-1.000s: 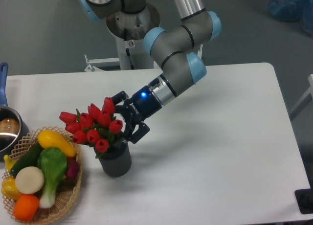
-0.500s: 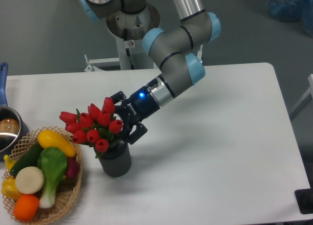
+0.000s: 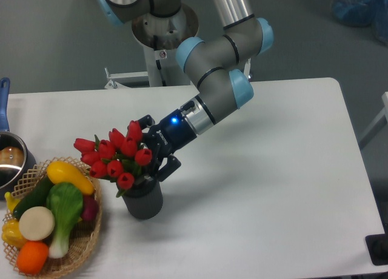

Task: Pick up the flowers from the vase
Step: 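Close the gripper on the bunch of tulip stems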

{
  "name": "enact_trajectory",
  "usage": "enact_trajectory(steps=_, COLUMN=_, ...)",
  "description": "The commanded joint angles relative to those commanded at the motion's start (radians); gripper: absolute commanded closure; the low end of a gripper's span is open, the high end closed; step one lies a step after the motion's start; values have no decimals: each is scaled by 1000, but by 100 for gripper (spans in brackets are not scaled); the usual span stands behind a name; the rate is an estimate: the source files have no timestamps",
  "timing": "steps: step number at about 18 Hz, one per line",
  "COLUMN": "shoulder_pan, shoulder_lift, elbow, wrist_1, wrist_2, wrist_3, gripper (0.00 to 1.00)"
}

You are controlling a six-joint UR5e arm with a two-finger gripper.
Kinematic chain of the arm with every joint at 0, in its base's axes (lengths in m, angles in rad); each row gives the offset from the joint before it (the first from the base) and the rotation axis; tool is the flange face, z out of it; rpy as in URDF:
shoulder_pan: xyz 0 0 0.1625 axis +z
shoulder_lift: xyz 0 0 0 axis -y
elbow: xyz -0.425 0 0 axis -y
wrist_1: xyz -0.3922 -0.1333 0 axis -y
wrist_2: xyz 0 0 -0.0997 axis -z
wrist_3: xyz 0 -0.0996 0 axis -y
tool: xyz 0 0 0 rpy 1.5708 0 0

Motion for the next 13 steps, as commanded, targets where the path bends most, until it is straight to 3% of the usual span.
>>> enact_trajectory(steps=13, shoulder_pan=6, shoulder_lift=-5, elbow=-11, wrist_1=0, wrist_2=-23, wrist_3=-42, gripper=0)
